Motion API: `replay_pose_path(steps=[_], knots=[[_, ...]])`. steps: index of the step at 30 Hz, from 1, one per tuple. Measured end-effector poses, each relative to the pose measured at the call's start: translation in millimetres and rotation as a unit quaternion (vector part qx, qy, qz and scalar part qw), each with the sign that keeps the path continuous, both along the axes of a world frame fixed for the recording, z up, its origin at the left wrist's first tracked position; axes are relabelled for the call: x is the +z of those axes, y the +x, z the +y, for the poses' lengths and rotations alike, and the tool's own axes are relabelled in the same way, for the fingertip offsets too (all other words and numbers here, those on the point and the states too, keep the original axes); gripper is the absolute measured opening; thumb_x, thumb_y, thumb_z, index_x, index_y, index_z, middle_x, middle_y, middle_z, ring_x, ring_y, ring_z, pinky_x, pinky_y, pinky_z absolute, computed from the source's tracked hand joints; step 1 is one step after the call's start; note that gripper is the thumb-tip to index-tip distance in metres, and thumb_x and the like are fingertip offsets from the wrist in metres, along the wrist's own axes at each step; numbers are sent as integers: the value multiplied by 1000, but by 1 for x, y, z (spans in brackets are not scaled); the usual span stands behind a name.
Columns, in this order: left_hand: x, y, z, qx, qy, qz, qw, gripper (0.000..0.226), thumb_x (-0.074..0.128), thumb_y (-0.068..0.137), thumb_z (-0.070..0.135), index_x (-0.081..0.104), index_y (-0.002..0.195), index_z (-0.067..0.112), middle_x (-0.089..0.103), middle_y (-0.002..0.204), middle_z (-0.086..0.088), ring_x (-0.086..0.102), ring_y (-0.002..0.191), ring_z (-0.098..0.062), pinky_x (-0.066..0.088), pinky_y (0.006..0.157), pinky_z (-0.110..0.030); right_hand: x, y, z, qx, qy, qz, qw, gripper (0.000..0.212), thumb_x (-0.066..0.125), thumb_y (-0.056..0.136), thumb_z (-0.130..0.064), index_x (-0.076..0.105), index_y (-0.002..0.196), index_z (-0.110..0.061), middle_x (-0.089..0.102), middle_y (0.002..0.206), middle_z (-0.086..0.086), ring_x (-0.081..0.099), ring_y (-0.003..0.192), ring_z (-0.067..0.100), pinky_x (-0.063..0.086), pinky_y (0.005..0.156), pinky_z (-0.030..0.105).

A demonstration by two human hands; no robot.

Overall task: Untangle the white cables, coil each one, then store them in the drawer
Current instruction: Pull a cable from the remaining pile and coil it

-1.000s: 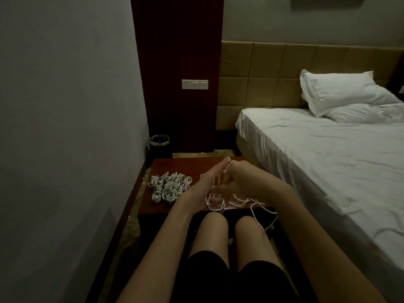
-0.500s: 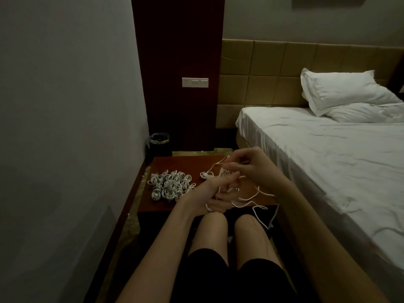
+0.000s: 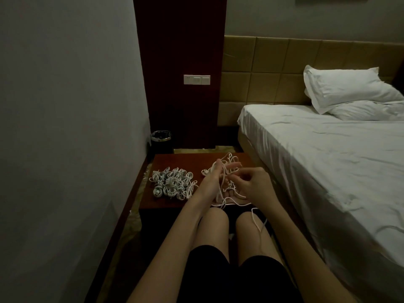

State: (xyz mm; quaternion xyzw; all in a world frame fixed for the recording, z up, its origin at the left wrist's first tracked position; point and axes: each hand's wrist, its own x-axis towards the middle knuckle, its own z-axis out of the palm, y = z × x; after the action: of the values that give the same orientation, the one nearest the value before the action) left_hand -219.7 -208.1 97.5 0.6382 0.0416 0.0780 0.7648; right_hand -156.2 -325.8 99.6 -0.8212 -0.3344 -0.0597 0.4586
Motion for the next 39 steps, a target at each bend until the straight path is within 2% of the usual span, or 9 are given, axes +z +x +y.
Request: replay_pose_path(steps=[3,8,11,13,17,21,25,33,39], knots=[[-4,-1,-4,46,-3,20,999,56,18,105,45,67,100,18,65,109,-7,64,98,-17,54,75,-29,-13,-4,-3,13,-1,20,1000,16,65,90,-19,74,100,-10,69,76,-5,62,59,-6,49,56,9],[-21,1,-8,51,-294,24,954,57,26,104,48,49,64,13,69,77,-11,69,75,-25,50,73,-38,-26,-20,-11,46,17,62,997,20,63,91,-25,77,86,-11,64,56,-2,54,46,7,43,51,18],[-30,2,-6,96,-420,-10,903,65,28,104,45,44,50,15,45,45,0,66,57,-19,53,77,-39,-30,-24,-22,57,-63,57,995,14,63,92,-24,75,91,-18,66,61,-6,57,50,2,46,54,14],[-27,-2,1,109,-467,-16,878,63,29,104,45,41,49,15,33,39,5,45,36,-8,54,51,-24,-32,-27,-31,68,-115,47,990,13,63,92,-21,74,99,-19,66,67,-11,60,58,-2,45,57,10],[-25,-8,3,100,-358,40,927,59,28,104,46,35,52,19,27,39,7,21,27,-3,16,26,-16,-24,-41,-31,133,-204,-38,969,14,65,91,-27,76,95,-21,70,81,-8,59,70,3,44,65,15],[-30,-11,-7,49,-258,97,960,57,33,103,48,36,54,18,28,41,7,21,28,-4,18,29,-15,-11,-52,-18,234,-244,-75,938,15,63,92,-27,74,93,-17,70,90,-9,62,82,5,51,76,29],[-34,-19,-2,27,-222,116,968,51,35,102,47,32,61,16,29,42,6,21,28,-5,19,32,-15,5,-44,-31,271,-184,13,945,19,61,93,-20,73,106,-16,62,94,-27,57,93,-17,44,81,7],[-26,-28,-16,-42,-99,123,987,70,32,102,50,59,47,16,50,43,4,51,38,-6,41,41,-18,-9,-38,-11,176,-187,-6,967,17,68,87,-26,72,90,-10,71,80,3,68,73,15,56,74,39],[-32,-33,-9,-124,-99,140,977,55,36,96,58,51,59,20,28,41,7,18,28,-3,11,32,-12,2,-28,-20,192,-166,68,965,12,72,83,-26,70,87,-16,69,76,-5,66,70,7,53,65,24]])
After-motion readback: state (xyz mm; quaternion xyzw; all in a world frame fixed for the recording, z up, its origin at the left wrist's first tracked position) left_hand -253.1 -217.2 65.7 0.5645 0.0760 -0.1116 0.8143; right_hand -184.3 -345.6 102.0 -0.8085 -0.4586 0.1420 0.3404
